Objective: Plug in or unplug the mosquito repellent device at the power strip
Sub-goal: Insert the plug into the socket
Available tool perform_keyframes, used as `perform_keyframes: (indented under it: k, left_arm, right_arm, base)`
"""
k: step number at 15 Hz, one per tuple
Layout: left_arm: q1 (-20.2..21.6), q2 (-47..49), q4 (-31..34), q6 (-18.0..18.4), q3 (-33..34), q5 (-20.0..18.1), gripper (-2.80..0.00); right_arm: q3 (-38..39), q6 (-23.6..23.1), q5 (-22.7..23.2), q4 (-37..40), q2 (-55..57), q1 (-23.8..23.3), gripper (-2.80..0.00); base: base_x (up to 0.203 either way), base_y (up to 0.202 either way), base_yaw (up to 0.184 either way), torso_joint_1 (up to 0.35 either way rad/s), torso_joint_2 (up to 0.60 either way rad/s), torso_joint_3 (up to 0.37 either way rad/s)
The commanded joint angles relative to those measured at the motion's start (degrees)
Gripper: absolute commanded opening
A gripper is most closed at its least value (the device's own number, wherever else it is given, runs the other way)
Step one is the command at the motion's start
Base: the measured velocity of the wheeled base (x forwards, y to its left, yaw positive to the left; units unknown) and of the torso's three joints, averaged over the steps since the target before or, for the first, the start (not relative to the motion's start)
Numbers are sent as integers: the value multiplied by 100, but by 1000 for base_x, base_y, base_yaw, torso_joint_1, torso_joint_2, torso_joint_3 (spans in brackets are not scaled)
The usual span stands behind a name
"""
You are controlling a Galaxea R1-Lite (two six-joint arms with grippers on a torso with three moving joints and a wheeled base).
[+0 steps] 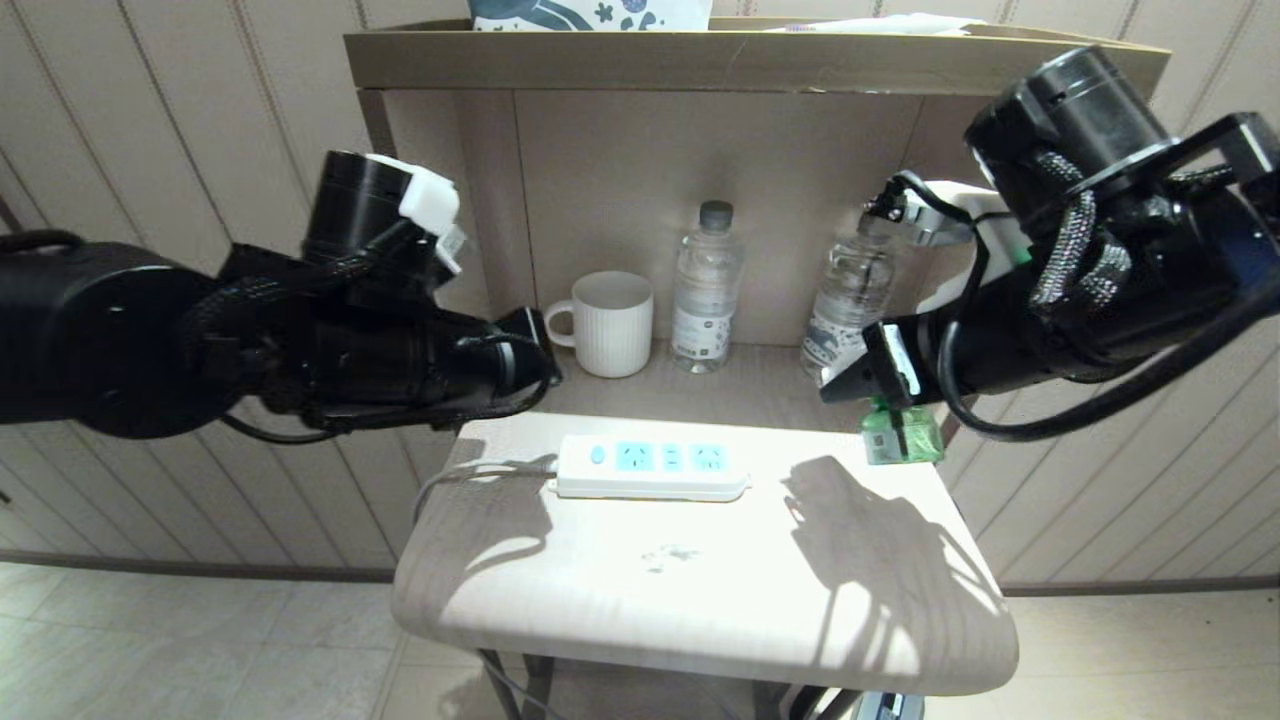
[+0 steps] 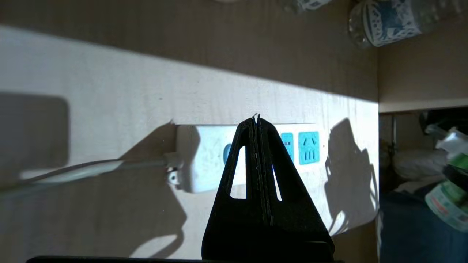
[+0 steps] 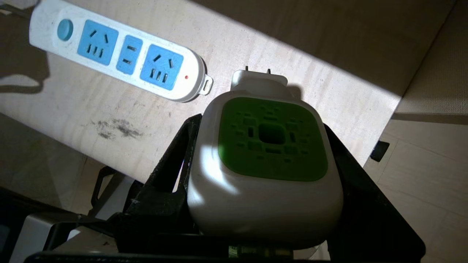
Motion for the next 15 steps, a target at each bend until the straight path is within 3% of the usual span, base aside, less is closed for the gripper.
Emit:
perform_keyframes:
  k: [1,5,9,15]
  left_arm:
    - [-240,654,4,-151,-244,93,-280]
    - [-647,1284,-142,-307,-561,840,-280]
    - [-672,1569,-202,-498,-1231,1770,-280]
    - [-866,1916,-200,-534,-1062,1804,-280]
  right_arm:
    - [41,-1,-3,17,-153,-13,-280]
    - [70,3,-3,26,-302,-95,-280]
    - [140,-156,-3,17,-452,-86,-280]
    - [193,-164,-11,9,-460,-95,-280]
  base:
    - [0,0,0,0,0,0]
    - [0,0,0,0,0,0]
    - [0,0,0,0,0,0]
    - [0,0,0,0,0,0]
